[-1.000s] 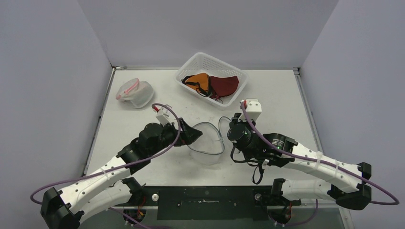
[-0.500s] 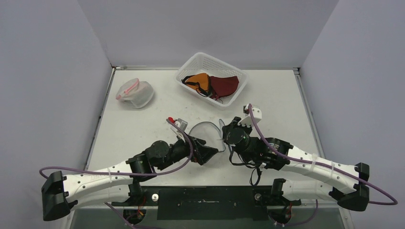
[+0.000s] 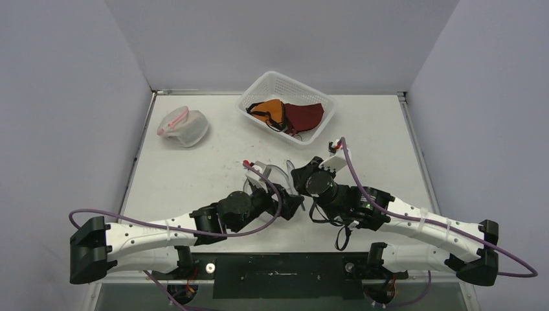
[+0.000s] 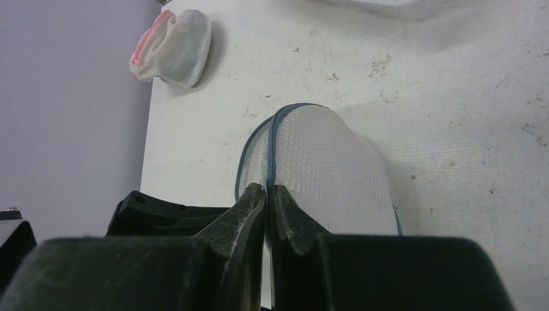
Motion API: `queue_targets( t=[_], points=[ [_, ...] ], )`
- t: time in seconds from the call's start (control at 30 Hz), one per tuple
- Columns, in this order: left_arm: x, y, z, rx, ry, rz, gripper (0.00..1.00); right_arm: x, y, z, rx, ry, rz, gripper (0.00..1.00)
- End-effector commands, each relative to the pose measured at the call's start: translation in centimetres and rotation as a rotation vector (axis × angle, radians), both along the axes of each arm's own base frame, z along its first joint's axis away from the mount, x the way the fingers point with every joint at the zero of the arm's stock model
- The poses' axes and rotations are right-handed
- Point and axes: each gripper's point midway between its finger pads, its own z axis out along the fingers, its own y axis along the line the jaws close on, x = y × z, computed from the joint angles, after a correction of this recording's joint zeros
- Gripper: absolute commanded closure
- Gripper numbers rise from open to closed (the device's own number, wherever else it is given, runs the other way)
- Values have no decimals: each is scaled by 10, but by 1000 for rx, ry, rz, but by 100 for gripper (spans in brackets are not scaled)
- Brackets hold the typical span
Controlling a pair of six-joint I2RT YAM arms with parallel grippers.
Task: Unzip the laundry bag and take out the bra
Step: Close the laundry bag at the center of the board.
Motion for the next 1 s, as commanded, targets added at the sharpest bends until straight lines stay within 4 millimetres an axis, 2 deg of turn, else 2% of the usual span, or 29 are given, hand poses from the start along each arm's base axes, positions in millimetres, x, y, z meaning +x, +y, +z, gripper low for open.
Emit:
queue_targets(
  t=[0.0, 0.13, 0.23, 0.4, 0.57, 0.77, 0.8, 0.83, 0.87, 0.97],
  points=[
    [11, -7, 49, -128, -61, 48, 2, 3, 7, 9, 82, -11, -10, 95],
    [9, -10, 58, -162, -64, 37, 5, 2, 6, 8, 93, -7, -10, 95],
    [11, -13, 55, -147, -61, 43, 11, 2, 8, 7, 97, -4, -4, 95],
    [11, -20, 45, -119, -40, 31, 41, 1, 10, 7, 101, -2, 3, 95],
    [11, -17, 42, -128, -31, 43, 71, 0, 4, 10, 96, -12, -2, 95],
    [12, -17, 44, -135, -28, 45, 100, -1, 2, 15, 82, -22, 8, 95],
    [12, -17, 45, -138, -27, 44, 100, -1, 2, 16, 74, -24, 18, 93],
    [11, -18, 45, -142, -25, 42, 100, -1, 3, 17, 62, -28, 28, 89],
    [11, -18, 46, -144, -22, 42, 100, -1, 3, 18, 46, -33, 38, 80],
    [12, -16, 47, -154, -13, 53, 100, -2, -5, 29, 9, -61, 48, 42]
  ],
)
